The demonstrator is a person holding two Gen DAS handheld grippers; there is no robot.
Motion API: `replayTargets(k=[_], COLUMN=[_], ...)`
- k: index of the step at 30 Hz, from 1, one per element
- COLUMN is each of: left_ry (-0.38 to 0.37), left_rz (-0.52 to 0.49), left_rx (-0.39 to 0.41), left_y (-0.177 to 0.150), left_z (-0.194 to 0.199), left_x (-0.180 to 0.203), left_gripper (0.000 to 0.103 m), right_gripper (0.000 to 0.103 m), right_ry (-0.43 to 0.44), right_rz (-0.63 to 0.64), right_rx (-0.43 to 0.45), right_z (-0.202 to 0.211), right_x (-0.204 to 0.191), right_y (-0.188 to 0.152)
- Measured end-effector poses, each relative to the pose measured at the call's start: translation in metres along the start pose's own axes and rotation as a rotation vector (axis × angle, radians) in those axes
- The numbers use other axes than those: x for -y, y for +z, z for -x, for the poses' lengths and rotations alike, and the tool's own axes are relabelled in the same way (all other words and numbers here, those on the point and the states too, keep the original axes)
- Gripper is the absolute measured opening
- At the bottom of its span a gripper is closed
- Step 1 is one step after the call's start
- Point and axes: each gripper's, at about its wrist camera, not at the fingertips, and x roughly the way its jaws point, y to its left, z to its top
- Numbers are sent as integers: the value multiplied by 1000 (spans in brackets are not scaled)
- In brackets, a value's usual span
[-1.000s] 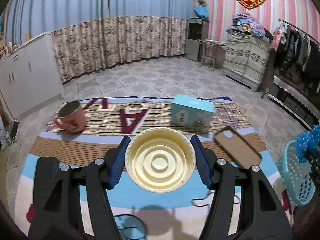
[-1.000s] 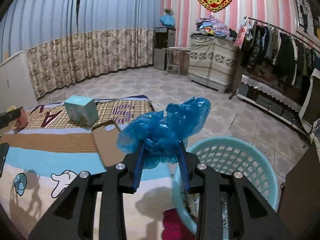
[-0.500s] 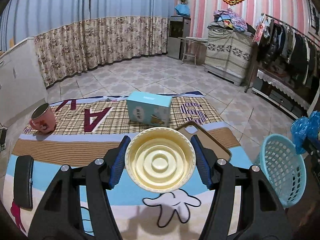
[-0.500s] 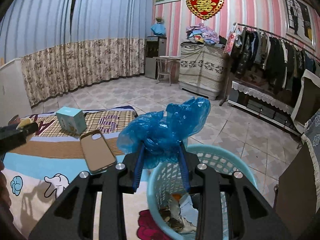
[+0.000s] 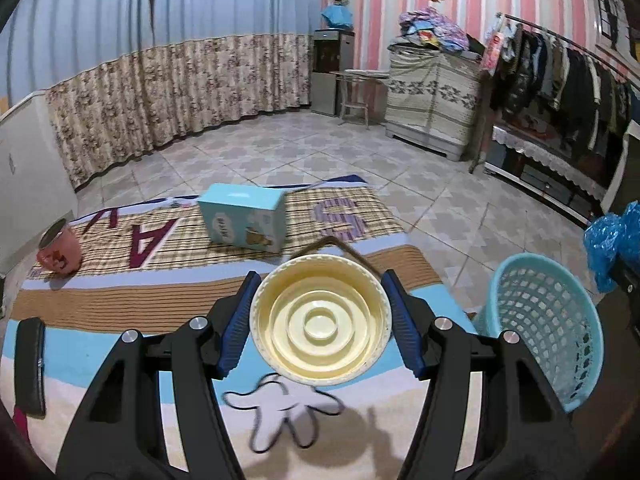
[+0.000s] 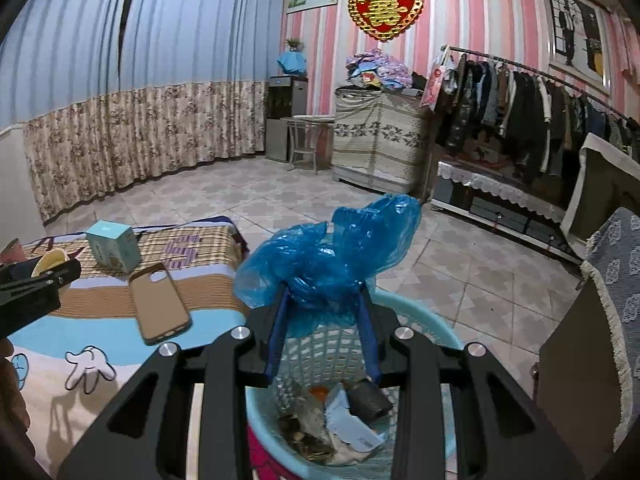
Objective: Collect trash
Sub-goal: 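Carry the lid and blue bag over the blue basket with both tools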
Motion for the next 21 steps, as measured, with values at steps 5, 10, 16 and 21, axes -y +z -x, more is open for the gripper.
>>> replayTargets(k=[5, 10, 16, 21], left_ry=[-43, -139, -224, -284], left_rz=[-38, -50, -100, -129], left_rx=[12, 20, 17, -5], left_y=[0, -2, -14, -28], left_z=[-2, -3, -9, -25], left_x=[28, 60, 109, 144], left_gripper=[60, 60, 60, 60], right_gripper=[33, 33, 33, 33], right_ry=[-51, -79, -117, -123], right_rz=[-30, -85, -144, -186], right_rx=[-10, -35, -59, -82], right_z=[-1, -6, -13, -22], right_x=[24, 50, 80, 94], right_y=[-5, -15, -27, -33])
